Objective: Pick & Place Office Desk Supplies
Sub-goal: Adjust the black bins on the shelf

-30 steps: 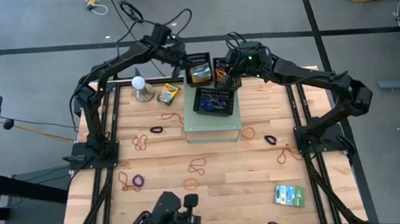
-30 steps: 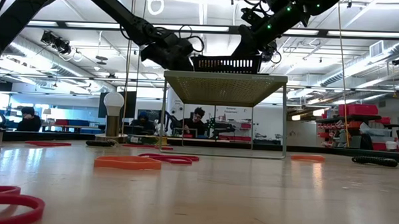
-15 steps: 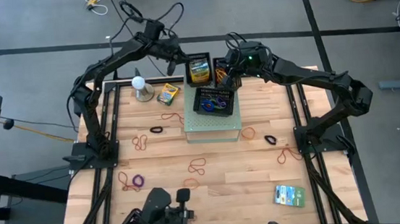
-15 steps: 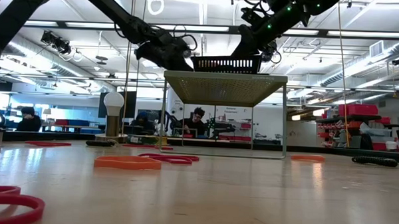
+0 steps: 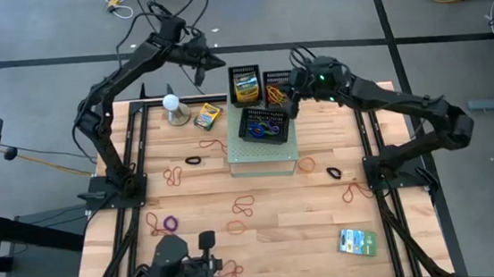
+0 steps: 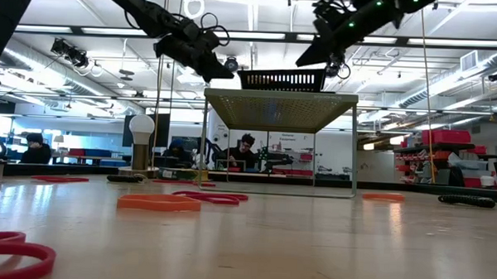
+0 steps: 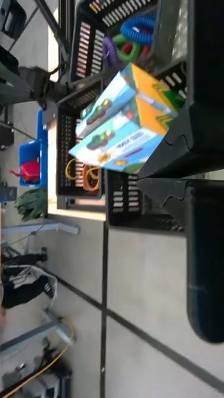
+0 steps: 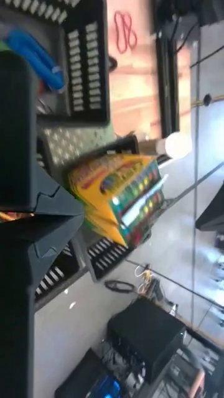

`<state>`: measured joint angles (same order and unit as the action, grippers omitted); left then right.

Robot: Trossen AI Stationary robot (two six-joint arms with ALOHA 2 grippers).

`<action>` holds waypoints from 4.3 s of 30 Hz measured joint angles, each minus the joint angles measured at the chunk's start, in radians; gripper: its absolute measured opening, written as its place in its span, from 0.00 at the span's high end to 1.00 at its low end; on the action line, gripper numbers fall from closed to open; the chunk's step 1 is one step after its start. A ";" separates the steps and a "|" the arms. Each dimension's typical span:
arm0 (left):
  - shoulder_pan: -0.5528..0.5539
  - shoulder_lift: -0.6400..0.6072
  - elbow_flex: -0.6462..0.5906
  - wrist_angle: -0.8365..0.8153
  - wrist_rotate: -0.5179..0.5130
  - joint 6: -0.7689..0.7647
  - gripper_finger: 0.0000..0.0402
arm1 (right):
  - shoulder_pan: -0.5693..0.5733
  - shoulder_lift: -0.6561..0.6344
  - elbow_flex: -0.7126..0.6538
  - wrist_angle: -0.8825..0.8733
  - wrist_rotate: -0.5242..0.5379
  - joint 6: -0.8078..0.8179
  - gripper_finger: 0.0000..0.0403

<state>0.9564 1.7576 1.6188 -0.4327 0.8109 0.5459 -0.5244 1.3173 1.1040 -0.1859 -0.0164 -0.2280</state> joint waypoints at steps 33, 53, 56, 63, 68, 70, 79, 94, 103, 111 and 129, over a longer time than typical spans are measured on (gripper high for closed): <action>-0.225 -0.438 -0.819 0.785 -0.370 -0.371 0.98 | 0.137 -0.648 -0.737 0.275 0.080 0.225 0.98; -0.726 -0.438 -0.819 0.622 -0.895 -0.628 0.98 | 0.136 -0.809 -1.031 0.590 0.000 0.197 0.98; -0.795 -0.438 -0.817 0.564 -0.999 -0.675 0.98 | 0.136 -0.808 -1.031 0.590 0.000 0.198 0.98; -0.923 -0.438 -0.818 0.404 -1.144 -0.793 0.97 | 0.136 -0.808 -1.031 0.585 0.000 0.214 0.98; -0.982 -0.438 -0.817 0.381 -1.229 -0.823 0.94 | 0.136 -0.807 -1.031 0.579 0.000 0.261 0.98; -0.995 -0.437 -0.803 0.373 -1.243 -0.832 0.93 | 0.136 -0.807 -1.031 0.580 0.000 0.274 0.98; -1.023 -0.437 -0.706 0.368 -1.252 -0.773 0.97 | 0.176 -0.807 -1.031 0.628 0.004 0.265 0.98; -0.970 -0.286 -0.405 0.143 -1.193 -0.757 0.69 | 0.203 -0.807 -1.031 0.639 0.016 0.232 0.98; -0.968 -0.038 -0.161 0.041 -1.279 -0.744 0.58 | 0.203 -0.807 -1.031 0.646 0.021 0.211 0.98; -0.965 0.073 0.018 -0.193 -1.342 -0.718 0.63 | 0.203 -0.807 -1.031 0.646 0.022 0.205 0.98; -0.969 0.074 0.027 -0.315 -1.266 -0.705 0.98 | 0.203 -0.807 -1.031 0.646 0.022 0.189 0.98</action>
<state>-0.0128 1.8318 1.6459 -0.7476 -0.4549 -0.1588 -0.3218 0.5100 0.0734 0.4603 0.0055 -0.0385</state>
